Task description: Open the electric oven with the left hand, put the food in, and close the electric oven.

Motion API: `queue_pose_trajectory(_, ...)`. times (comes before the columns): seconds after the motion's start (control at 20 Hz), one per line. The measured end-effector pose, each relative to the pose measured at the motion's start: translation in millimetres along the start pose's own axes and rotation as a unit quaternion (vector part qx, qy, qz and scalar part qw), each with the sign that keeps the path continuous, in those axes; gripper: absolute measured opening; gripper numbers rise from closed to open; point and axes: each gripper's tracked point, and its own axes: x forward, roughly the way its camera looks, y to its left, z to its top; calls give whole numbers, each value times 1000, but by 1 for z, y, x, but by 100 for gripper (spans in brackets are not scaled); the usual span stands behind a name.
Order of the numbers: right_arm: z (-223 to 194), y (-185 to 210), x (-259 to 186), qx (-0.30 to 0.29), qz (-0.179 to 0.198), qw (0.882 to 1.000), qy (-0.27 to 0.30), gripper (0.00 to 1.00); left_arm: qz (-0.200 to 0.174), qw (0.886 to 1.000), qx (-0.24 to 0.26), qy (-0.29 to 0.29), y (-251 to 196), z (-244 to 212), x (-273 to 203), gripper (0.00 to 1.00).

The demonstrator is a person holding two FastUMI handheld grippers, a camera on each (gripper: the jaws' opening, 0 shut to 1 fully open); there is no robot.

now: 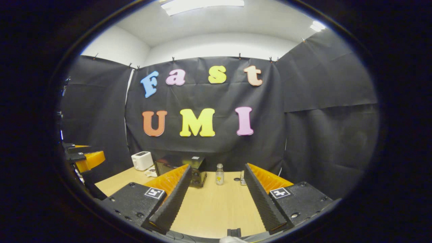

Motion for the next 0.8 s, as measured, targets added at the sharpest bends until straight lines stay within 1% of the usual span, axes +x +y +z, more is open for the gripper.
queue_pose_trajectory(0.1,-6,1,2,-4,-6,1000,9,96,0,1000,-5,4,5,-2,1,96)
queue_pose_trajectory(0.2,0,13,4,1,0,1000,8,96,-3,1000,-5,1,10,1,2,96)
queue_pose_trajectory(0.35,-3,22,6,-5,0,1000,15,96,-8,1000,-10,-2,18,2,2,96)
queue_pose_trajectory(0.5,-4,34,4,3,3,1000,17,96,-15,1000,-15,2,25,1,3,96)
queue_pose_trajectory(0.6,-4,35,3,1,-5,1000,17,96,-16,1000,-17,2,31,1,3,97)
queue_pose_trajectory(0.8,2,42,-5,-4,-22,1000,4,96,-32,999,-12,-8,37,5,2,96)
